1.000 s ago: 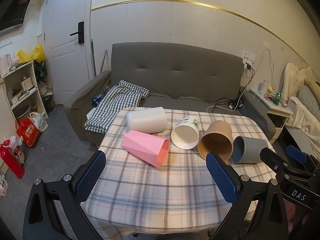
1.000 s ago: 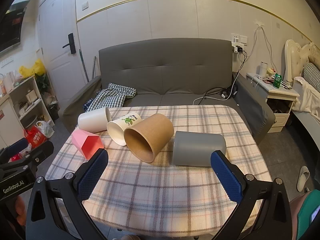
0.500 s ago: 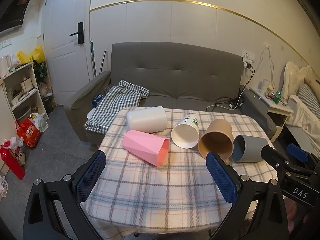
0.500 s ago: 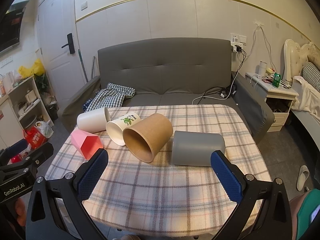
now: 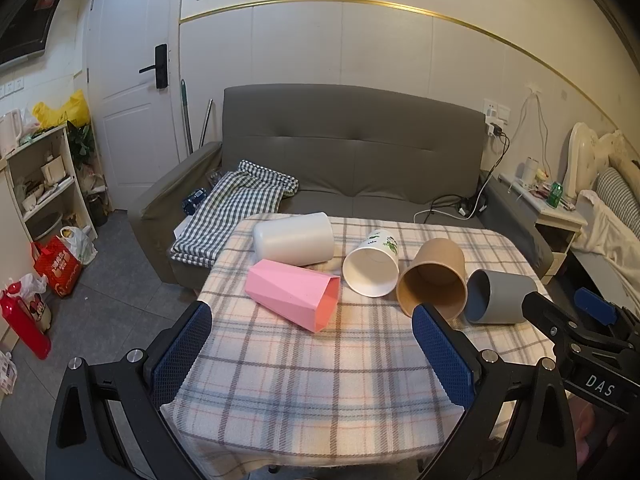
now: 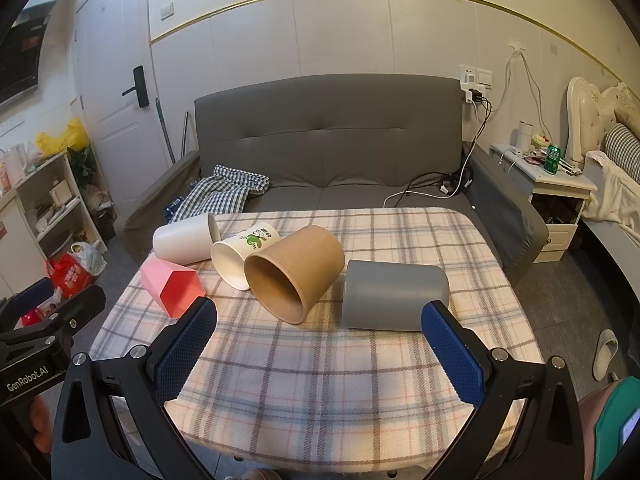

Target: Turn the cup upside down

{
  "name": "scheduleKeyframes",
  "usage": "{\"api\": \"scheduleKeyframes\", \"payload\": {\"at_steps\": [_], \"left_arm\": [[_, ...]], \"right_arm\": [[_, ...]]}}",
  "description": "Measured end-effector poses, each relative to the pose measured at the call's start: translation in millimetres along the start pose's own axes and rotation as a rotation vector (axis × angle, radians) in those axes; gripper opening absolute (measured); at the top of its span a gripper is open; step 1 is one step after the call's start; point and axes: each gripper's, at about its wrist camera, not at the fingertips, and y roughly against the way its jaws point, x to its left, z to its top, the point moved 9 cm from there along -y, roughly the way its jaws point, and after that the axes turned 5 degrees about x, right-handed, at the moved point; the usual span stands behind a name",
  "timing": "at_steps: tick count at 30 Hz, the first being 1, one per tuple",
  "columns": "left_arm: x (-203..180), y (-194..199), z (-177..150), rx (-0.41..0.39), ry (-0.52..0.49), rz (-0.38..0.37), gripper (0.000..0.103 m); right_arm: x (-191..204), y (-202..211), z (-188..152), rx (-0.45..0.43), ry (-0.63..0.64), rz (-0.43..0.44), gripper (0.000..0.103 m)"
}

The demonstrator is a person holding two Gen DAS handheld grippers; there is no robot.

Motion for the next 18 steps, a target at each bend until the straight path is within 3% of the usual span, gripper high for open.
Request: {"api": "scheduleKeyframes", "payload": {"at_steps": [18], "left_arm": [[0.9,0.4,-6.0,-0.002,-0.003,0.002,0.103]], "right_arm": [[0.7,-0.9,0.1,0.002,0.001,-0.002,0.103]]}}
